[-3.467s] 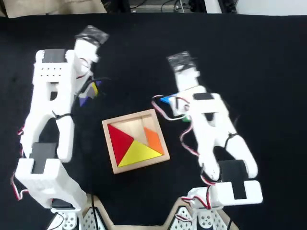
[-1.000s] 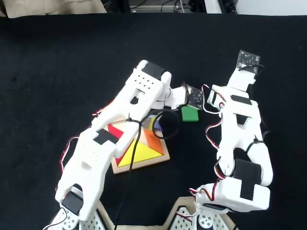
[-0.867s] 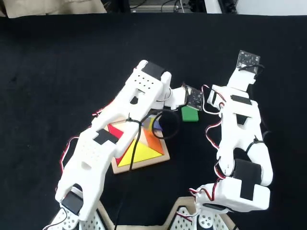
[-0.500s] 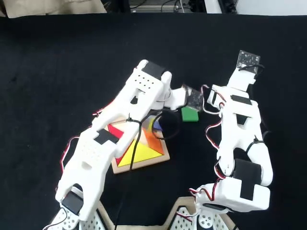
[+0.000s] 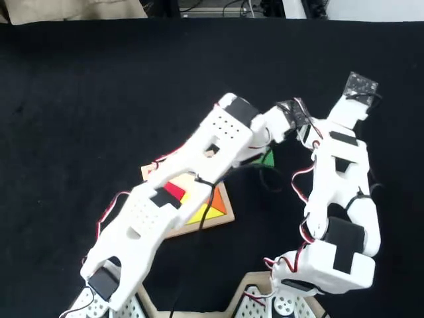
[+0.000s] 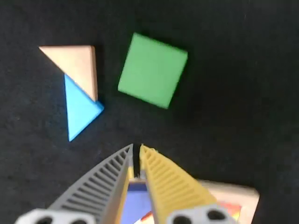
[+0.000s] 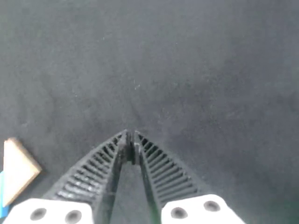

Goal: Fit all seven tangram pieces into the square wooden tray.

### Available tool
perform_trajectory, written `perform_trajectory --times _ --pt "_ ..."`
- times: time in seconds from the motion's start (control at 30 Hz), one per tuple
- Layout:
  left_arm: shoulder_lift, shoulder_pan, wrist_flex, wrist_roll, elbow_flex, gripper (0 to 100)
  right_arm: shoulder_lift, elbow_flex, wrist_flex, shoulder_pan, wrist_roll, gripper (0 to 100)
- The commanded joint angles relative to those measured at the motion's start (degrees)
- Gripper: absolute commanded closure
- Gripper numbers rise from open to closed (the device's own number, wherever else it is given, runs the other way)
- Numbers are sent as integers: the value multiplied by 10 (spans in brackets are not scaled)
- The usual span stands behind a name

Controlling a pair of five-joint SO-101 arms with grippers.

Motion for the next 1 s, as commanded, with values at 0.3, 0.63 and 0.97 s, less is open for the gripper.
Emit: perform_trajectory --times 0.3,0.63,0.97 --pt "21 -48 46 68 -13 971 -8 -32 -11 13 -5 987" --pt "20 -65 6 68 71 971 -7 -32 -11 13 -5 987" --pt "18 -81 7 68 117 971 -7 -32 -11 12 -5 987"
